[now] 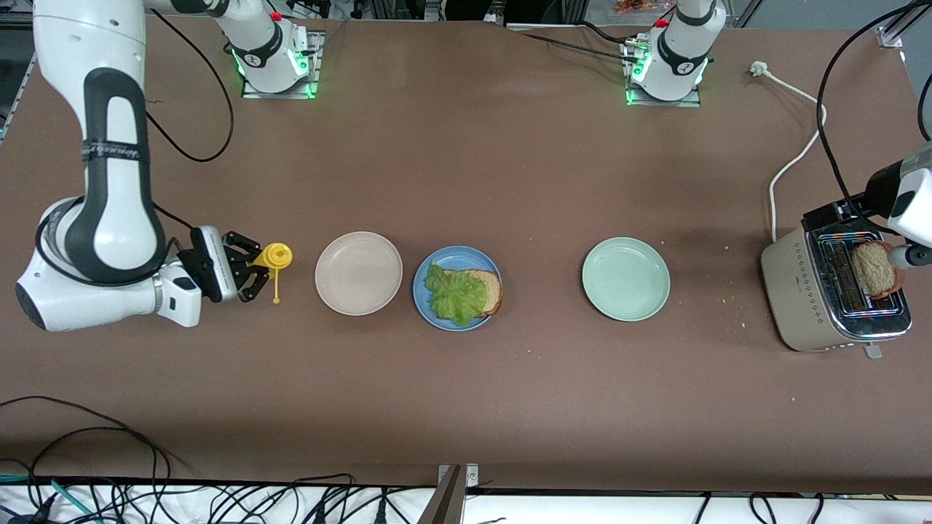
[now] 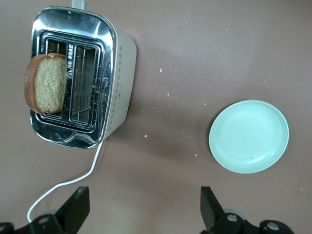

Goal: Make sandwich in blue plate with both arms
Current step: 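Move the yellow bottle back past the white plate with the right gripper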

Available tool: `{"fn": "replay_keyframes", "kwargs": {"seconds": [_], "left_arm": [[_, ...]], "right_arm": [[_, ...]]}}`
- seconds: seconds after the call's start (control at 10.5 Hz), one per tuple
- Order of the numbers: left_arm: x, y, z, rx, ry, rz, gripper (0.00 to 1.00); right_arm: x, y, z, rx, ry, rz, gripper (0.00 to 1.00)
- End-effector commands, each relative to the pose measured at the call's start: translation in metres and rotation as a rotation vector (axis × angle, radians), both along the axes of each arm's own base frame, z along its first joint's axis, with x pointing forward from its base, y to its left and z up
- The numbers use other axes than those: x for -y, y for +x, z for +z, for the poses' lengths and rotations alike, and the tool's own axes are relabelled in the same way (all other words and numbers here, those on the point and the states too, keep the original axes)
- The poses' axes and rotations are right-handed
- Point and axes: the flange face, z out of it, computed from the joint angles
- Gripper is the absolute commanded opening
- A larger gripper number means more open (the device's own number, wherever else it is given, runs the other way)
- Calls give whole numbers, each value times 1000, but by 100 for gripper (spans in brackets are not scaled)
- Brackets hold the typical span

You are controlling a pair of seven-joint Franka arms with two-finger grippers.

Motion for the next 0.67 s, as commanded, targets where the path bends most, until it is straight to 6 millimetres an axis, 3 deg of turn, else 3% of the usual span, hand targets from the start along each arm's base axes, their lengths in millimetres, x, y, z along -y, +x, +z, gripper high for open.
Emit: {"fn": "replay_keyframes", "kwargs": {"seconds": [0.0,0.19,0.29,0.57], "left_arm": [[-14,5,11,12,31,23,100],[-39,10,-7,-23,1,-102,100],[-55,14,-2,11,-13,-113,100],[-73,26,-25,13,-15,-184,100]], "right_arm": [[32,-17,-62,31,231,58,5],[38,-27,-92,66,301,113,5],[47,-29,-104,90,338,121,5],[62,-39,-147,90,424,120,5]]}}
